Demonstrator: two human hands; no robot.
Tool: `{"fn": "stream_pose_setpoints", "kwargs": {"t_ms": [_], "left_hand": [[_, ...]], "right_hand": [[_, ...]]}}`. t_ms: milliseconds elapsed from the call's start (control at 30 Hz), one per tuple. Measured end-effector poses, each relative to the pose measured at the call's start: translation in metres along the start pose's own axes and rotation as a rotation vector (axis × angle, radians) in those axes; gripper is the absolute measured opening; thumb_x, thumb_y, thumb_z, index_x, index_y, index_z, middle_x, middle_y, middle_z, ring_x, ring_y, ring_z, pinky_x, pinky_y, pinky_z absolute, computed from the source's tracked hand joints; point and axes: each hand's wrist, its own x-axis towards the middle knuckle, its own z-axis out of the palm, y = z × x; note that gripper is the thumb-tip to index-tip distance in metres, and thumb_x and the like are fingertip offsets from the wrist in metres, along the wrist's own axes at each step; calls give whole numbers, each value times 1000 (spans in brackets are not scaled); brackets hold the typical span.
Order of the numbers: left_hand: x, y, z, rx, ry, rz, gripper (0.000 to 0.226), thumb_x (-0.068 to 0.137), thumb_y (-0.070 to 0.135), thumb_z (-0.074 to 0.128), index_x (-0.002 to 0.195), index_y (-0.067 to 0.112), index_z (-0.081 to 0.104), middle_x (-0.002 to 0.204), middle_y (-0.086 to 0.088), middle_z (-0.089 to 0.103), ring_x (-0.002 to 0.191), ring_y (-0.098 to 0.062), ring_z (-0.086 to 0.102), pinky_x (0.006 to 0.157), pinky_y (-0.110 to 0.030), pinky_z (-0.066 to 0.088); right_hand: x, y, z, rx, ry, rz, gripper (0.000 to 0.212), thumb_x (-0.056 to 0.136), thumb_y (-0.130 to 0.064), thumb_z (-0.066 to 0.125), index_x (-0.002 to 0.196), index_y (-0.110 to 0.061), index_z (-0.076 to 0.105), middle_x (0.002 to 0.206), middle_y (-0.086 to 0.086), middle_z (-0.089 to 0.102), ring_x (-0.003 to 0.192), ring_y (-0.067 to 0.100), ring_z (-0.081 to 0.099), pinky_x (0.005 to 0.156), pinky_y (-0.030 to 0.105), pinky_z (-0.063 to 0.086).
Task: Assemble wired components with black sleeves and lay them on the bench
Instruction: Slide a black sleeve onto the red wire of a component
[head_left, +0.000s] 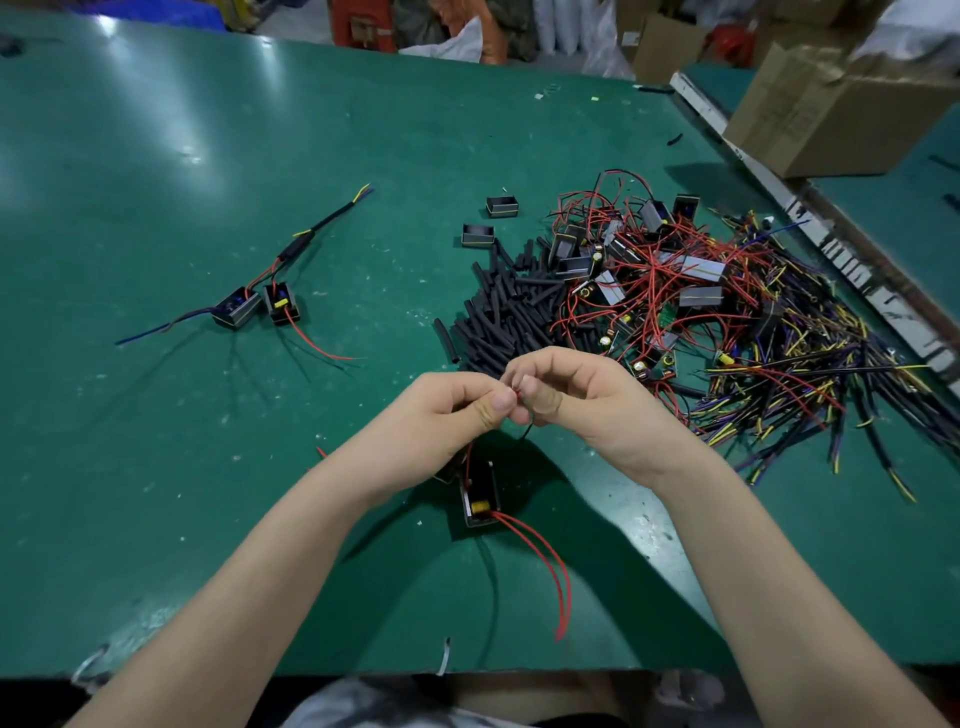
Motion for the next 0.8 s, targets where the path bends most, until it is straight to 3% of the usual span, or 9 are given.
{"fn": "stream_pose_setpoints", "kwargs": {"t_ms": [100,200,300,433,533,633,733,800], "left_hand": [[0,2,-1,-48,4,-11,23,82,40,51,77,28,70,81,-1,59,76,-5,48,70,-10,38],[1,2,-3,-79,4,-37,23,81,40,52,74,27,70,81,4,60,75,-2,50,71,-7,40],[1,0,-3,-68,24,-65,23,79,43,53,74,28,70,76,14,63,74,2,51,70,-7,40],[0,0,-2,-44,61,-86,24,82,43,53,76,27,70,71,21,64,71,8,52,68,-7,39],[0,-2,-2,76,108,-103,22,92,36,55,78,28,70,66,14,60,64,1,50,63,-15,41],[-2,-3,4,280,97,-79,23,94,32,55,75,35,68,64,3,59,58,-11,48,62,-29,41],[-2,-5,8,279,120,-67,25,95,31,51,75,36,67,71,-7,62,66,-18,53,68,-32,43],[-1,-6,5,202,157,-62,26,96,29,51,76,35,67,71,-9,57,65,-11,47,64,-27,37]], "right_hand": [[-1,2,6,33,39,-20,16,84,-23,57,96,-15,65,75,-7,67,71,1,59,70,16,47],[-1,3,10,33,47,3,17,84,-28,57,93,-26,72,83,-1,65,73,1,57,72,22,43],[1,4,13,93,95,49,15,79,-31,62,86,-26,73,73,-7,66,71,2,58,74,27,41],[3,4,15,187,154,137,17,70,-35,68,81,-23,72,68,-7,67,68,2,59,67,20,42],[4,4,20,-14,294,147,6,82,-28,68,79,-23,68,65,-11,67,64,-4,57,62,13,42],[6,7,22,-445,555,16,13,92,-21,62,81,-25,60,76,-7,63,74,7,59,71,24,45],[7,0,18,-373,580,-72,16,94,-19,58,82,-28,59,76,-5,63,82,23,66,78,31,50],[6,-5,14,-271,513,-51,14,96,-20,56,87,-28,64,82,-4,67,84,18,66,73,23,51]]}}
